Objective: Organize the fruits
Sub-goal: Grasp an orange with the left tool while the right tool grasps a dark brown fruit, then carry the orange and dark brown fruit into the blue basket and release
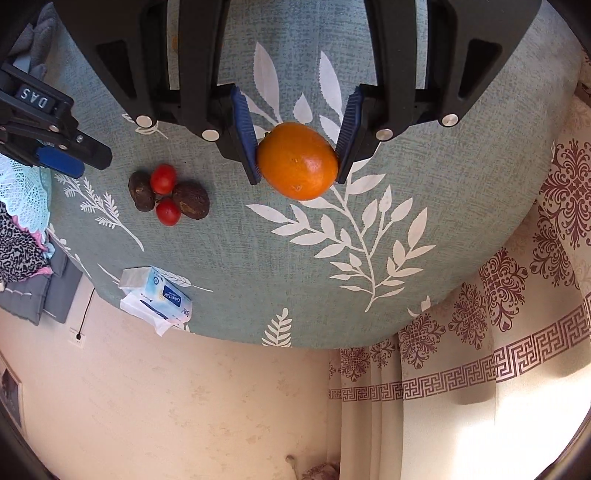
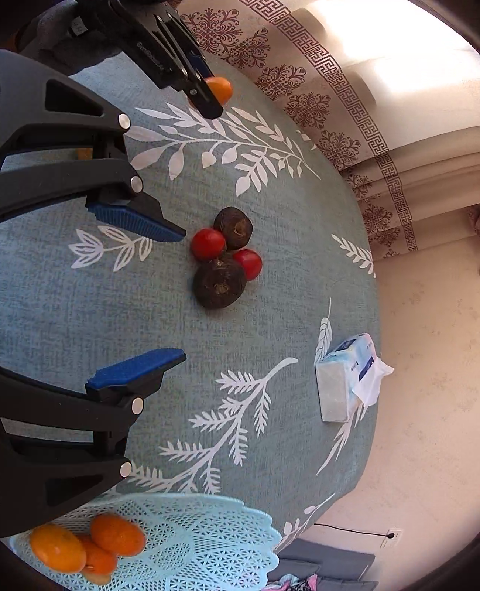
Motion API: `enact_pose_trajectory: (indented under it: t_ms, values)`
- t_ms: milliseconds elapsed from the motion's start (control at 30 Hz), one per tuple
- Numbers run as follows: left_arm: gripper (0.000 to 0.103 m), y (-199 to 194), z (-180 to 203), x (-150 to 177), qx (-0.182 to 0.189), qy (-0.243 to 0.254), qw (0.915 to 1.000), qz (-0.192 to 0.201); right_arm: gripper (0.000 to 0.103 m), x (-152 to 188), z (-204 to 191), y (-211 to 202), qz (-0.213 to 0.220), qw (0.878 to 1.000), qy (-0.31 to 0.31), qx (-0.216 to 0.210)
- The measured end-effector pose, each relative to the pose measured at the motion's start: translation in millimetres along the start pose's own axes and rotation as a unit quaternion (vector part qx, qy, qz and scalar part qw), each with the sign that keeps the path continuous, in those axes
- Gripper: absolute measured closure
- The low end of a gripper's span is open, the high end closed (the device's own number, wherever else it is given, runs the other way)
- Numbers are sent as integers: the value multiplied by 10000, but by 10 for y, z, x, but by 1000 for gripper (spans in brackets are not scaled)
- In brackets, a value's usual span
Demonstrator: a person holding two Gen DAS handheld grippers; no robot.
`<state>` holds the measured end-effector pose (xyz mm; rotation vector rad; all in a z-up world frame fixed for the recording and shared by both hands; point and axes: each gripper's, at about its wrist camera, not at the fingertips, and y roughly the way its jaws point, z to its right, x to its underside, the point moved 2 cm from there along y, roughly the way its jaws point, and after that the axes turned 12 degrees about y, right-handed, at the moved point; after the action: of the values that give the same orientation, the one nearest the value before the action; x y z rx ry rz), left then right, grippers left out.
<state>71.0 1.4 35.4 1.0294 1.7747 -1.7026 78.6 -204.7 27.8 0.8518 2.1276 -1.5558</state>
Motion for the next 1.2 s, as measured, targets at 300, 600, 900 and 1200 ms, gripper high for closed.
enact_pose_trajectory:
  t_ms: [300, 600, 900, 1200]
  values:
    - [62, 72, -62, 95, 66, -172, 9998, -106, 42, -187, -7, 387, -332, 9983, 385, -284]
    - [62, 101, -71, 110, 100, -239, 9996, -144, 49, -299, 12, 574, -478, 9932, 826, -672]
    - [62, 95, -73, 114, 164, -278, 9994, -97, 60, -267, 41, 444, -343, 9937, 864, -625]
    - [62, 64, -56, 113, 205, -285, 9994, -30, 61, -208, -46, 258, -80, 9969, 601, -497]
